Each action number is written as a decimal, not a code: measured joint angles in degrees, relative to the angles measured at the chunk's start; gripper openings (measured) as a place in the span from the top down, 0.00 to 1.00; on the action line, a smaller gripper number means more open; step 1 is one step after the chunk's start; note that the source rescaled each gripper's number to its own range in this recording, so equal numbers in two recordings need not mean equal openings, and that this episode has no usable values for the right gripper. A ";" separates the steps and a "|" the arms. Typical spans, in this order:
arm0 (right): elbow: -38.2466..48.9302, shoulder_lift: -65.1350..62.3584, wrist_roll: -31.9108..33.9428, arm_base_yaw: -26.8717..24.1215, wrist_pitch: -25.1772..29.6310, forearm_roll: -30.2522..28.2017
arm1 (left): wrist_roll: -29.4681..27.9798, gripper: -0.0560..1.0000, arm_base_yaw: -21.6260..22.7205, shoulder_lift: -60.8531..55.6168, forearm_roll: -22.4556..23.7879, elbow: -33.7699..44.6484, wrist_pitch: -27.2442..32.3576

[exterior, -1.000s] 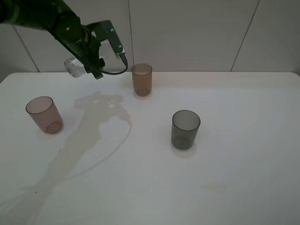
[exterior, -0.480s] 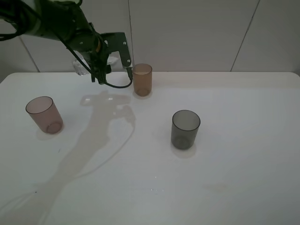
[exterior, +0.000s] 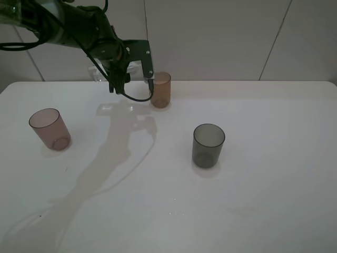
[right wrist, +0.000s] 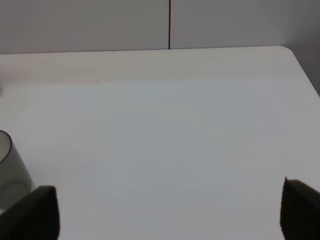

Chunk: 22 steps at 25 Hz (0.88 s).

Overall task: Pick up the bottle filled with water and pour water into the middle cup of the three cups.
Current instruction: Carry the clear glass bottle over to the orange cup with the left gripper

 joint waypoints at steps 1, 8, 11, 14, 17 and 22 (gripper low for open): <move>0.00 0.00 0.00 0.00 0.00 0.00 | 0.00 0.95 -0.06 0.32 0.57 -0.17 0.00; 0.00 0.00 0.00 0.00 0.00 0.00 | 0.02 0.95 -0.06 2.55 3.10 -2.16 0.00; 0.00 0.00 0.00 0.00 0.00 0.00 | 0.02 0.95 -0.06 2.63 4.69 -2.35 0.00; 0.00 0.00 0.00 0.00 0.00 0.00 | 0.13 0.95 -0.06 2.63 6.75 -2.35 -0.18; 0.00 0.00 0.00 0.00 0.00 0.00 | 0.13 0.95 -0.06 2.63 8.16 -2.35 -1.25; 0.00 0.00 0.00 0.00 0.00 0.00 | 0.29 0.95 -0.06 2.63 10.01 -2.35 -3.23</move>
